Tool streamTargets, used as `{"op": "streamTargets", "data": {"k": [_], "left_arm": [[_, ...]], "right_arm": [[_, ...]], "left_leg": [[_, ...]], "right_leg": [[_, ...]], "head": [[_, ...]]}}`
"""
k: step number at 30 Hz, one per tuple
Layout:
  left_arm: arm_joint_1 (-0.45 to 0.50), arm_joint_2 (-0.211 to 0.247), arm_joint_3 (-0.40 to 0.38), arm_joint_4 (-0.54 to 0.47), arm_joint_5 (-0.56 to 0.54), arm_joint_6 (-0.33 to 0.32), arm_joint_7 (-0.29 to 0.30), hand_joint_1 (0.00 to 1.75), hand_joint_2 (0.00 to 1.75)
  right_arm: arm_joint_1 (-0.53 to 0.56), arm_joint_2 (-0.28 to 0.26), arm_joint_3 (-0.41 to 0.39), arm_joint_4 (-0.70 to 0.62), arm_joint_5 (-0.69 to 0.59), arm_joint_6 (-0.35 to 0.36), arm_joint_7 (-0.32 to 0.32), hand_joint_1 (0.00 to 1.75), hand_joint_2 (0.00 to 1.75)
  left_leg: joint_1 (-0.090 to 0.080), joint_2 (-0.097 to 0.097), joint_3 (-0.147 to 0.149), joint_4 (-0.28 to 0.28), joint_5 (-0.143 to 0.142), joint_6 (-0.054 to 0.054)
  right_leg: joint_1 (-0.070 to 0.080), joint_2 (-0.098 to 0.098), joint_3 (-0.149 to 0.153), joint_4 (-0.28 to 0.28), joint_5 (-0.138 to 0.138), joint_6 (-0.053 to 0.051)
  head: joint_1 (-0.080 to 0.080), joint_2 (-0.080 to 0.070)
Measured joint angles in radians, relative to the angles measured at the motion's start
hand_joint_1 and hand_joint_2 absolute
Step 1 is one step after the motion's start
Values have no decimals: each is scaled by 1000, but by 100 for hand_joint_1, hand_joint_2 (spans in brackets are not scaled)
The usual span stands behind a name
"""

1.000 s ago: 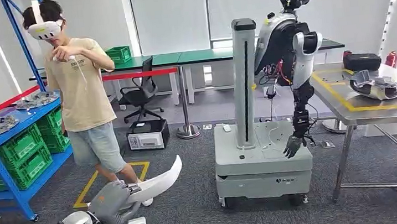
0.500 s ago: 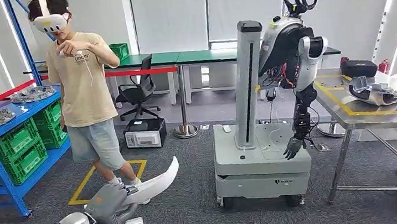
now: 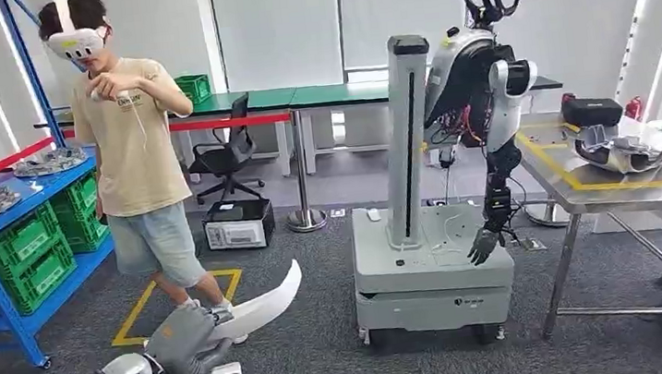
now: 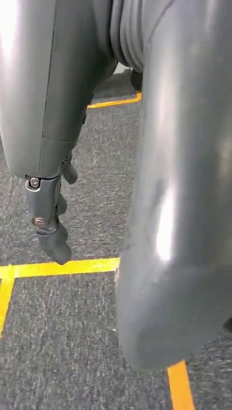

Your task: Take the parts from the cabinet and place them on the table.

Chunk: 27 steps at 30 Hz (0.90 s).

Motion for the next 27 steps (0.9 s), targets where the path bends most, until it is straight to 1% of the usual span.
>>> {"op": "streamTargets", "data": {"k": [1, 2, 3, 4, 5, 6, 7, 8, 9, 10, 11, 12, 13, 14, 15, 16, 17, 18, 19, 20, 21, 23, 24, 25, 26, 27], "left_arm": [[1, 0, 0, 0, 3, 0, -2, 175, 175], [1, -1, 0, 0, 6, 0, -3, 175, 175], [0, 0, 0, -1, 7, 0, -3, 175, 175], [0, 0, 0, -3, 8, 0, -3, 175, 175], [0, 1, 0, -3, 8, 0, -5, 175, 175], [0, 1, 0, -3, 10, 0, -6, 175, 175], [0, -1, 0, -4, 11, 0, -7, 175, 175], [1, -1, 0, -5, 11, 0, -7, 175, 175], [2, 0, -1, -7, 11, 0, -7, 175, 175], [1, 0, -1, -9, 13, 0, -7, 175, 175], [1, 0, -1, -9, 14, 0, -7, 175, 175], [6, 1, -1, -8, 14, 0, -7, 175, 175], [11, 1, -1, -8, 14, 0, -7, 175, 175], [17, 1, -1, -8, 14, 0, -7, 175, 175], [21, 2, -1, -8, 14, -1, -7, 175, 175], [22, 2, -1, -8, 14, -1, -7, 175, 175], [21, 3, -1, -10, 15, -1, -7, 175, 175], [21, 6, -1, -13, 16, -1, -7, 175, 175], [20, 7, -1, -14, 16, -1, -7, 175, 175], [19, 7, -1, -15, 16, -1, -7, 175, 175], [21, 8, -1, -15, 16, -1, -7, 175, 175], [23, 8, -1, -18, 17, -1, -6, 175, 175], [23, 10, -1, -23, 17, -1, -6, 175, 175], [21, 11, -1, -25, 18, -1, -5, 175, 175], [20, 11, -1, -27, 19, -1, -6, 175, 175], [21, 11, -1, -28, 19, -1, -6, 175, 175]], "right_arm": [[0, -1, 0, 0, 3, -2, 0, 0, 0], [0, -1, 0, 0, 5, -3, 0, 0, 0], [0, -1, 0, 0, 6, -3, 0, 0, 0], [-2, 3, 0, 0, 8, -2, 1, 0, 0], [-2, 3, 0, 0, 10, -2, 2, 0, 0], [-1, 3, 0, 0, 11, -3, 2, 0, 0], [-1, 3, 0, 0, 14, -3, 1, 0, 0], [-2, 3, 0, 0, 17, -3, 1, 0, 0], [-2, 3, 0, 0, 17, -3, 1, 0, 0], [-2, 3, 0, 0, 19, -3, 1, 0, 0], [-2, 3, 0, 0, 20, -3, 1, 0, 0], [-1, 3, 0, 0, 21, -3, 1, 0, 0], [-1, 3, 0, 0, 23, -3, 1, 0, 0], [0, 3, 0, 0, 23, -3, 1, 0, 0], [0, 3, 0, 0, 24, -3, 1, 0, 0], [-1, 3, 0, 0, 26, -3, 1, 0, 0], [-1, 3, 0, 0, 27, -2, 1, 0, 0], [-1, 3, 1, 0, 28, 0, 1, 0, 0], [-1, 3, 2, 0, 29, 2, 2, 0, 0], [-2, 3, 3, 0, 30, 2, 2, 0, 0], [-2, 3, 3, 0, 31, 3, 3, 0, 0], [-1, 3, 3, 0, 35, 6, 4, 0, 0], [-1, 3, 3, 0, 35, 6, 4, 0, 0], [-1, 3, 3, 0, 35, 8, 4, 0, 0], [-2, 3, 3, 0, 35, 12, 4, 0, 0], [-2, 3, 3, 0, 35, 13, 4, 0, 0]], "left_leg": [[4, 1, 0, 5, -4, -7], [10, 1, 0, 15, -11, -17], [11, 2, -2, 26, -20, -30], [3, 0, -9, 34, -27, -41], [2, 0, -8, 33, -27, -46], [4, 0, -5, 30, -26, -51], [6, 1, -1, 24, -25, -57], [8, 1, -1, 23, -29, -63], [10, 0, -5, 39, -39, -68], [11, -2, -25, 79, -63, -69], [9, -4, -53, 133, -90, -70], [9, -6, -111, 245, -136, -71], [9, -6, -150, 315, -157, -71], [9, -6, -175, 351, -155, -69], [9, -6, -175, 337, -130, -66], [8, -6, -155, 281, -86, -61], [8, -7, -119, 199, -37, -56], [7, -8, -74, 99, 13, -49], [3, -10, -50, 54, 10, -43], [-2, -11, -40, 32, 3, -43], [-5, -12, -41, 37, 1, -42], [-8, -13, -41, 37, 0, -34], [2, -13, -34, 28, 4, -26], [3, -12, -29, 26, 2, -19], [3, -12, -28, 26, 0, -13], [1, -12, -26, 26, -2, -9]], "right_leg": [[-4, -4, 36, -70, 39, 3], [-9, -9, 87, -164, 81, 7], [-14, -18, 126, -243, 91, 14], [-3, -12, 135, -245, 74, 6], [-7, -7, 130, -241, 75, -13], [-4, -7, 129, -240, 72, -19], [-1, -6, 129, -239, 70, -28], [-3, -5, 132, -240, 72, -37], [-5, -5, 135, -244, 72, -45], [-5, -4, 137, -244, 70, -51], [-4, -3, 138, -244, 69, -54], [-1, -2, 140, -244, 66, -58], [1, -1, 142, -244, 64, -61], [3, 0, 144, -243, 62, -63], [4, 1, 146, -242, 60, -64], [6, 3, 149, -242, 57, -63], [6, 5, 153, -241, 54, -61], [7, 6, 159, -241, 50, -58], [7, 7, 160, -241, 47, -53], [12, 9, 157, -237, 46, -46], [7, 9, 156, -241, 47, -39], [7, 9, 162, -248, 47, -28], [7, 8, 160, -247, 43, -21], [6, 1, 152, -223, 31, -19], [7, -3, 125, -168, 2, -17], [7, -3, 85, -90, -30, -15]], "head": [[0, 0], [0, 0], [0, 0], [1, 0], [-3, 0], [-4, 0], [-3, 0], [-4, 0], [-3, 0], [-5, 0], [-5, 0], [-5, 0], [-5, 0], [-5, 0], [-5, 0], [-5, 0], [-5, 0], [-5, 0], [-5, 0], [-5, 0], [-3, 0], [-3, 0], [-4, 0], [-3, 0], [-3, 0], [-2, 0]]}}
